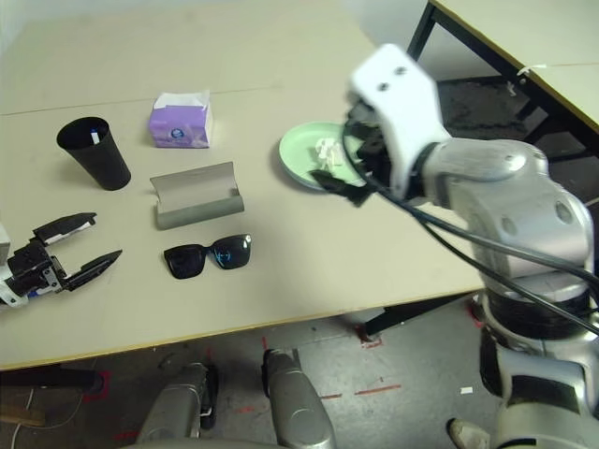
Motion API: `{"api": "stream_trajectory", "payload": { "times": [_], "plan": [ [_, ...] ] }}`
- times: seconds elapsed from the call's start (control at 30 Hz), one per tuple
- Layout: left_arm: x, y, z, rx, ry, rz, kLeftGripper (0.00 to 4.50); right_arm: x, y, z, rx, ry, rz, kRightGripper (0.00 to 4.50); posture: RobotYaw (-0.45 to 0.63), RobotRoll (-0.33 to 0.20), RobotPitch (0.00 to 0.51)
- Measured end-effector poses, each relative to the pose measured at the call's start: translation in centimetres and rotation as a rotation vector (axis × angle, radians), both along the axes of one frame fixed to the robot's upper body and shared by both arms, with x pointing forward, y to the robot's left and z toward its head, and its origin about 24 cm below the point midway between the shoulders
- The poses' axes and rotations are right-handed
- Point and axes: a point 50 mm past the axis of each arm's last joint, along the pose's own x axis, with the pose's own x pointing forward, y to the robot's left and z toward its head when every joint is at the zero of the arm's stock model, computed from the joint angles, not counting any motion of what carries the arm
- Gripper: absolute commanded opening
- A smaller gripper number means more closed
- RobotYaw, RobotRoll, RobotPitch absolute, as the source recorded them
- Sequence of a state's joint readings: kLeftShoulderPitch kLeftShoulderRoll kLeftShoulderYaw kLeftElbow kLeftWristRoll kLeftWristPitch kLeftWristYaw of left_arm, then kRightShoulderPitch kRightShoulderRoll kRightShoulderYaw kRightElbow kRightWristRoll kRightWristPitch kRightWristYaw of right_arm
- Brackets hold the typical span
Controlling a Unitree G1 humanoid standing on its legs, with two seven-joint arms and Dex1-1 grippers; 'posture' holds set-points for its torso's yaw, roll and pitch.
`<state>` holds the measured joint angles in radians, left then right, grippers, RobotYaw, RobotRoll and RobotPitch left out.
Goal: Organize and tidy the items on the table.
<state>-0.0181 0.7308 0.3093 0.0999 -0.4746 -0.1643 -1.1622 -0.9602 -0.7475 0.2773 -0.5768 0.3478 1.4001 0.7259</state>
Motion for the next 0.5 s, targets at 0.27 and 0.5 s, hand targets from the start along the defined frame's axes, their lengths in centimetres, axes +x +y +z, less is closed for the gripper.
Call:
{"api": "stream_trajectory", "payload": {
  "times": [0.27, 0.5],
  "plan": [
    [-0.9, 1.3, -0.3, 0.036, 0.038, -0.006, 4.50, 0.7, 5.8, -1.6, -0.207, 0.074, 0.205, 4.48, -0.14, 0.000, 0.191],
    [-0.8, 1.3, -0.3, 0.041, 0.032, -0.002, 4.50, 0.6, 8.1, -2.2, -0.335, 0.141, 0.306, 4.48, -0.15, 0.000, 0.186]
  ]
}}
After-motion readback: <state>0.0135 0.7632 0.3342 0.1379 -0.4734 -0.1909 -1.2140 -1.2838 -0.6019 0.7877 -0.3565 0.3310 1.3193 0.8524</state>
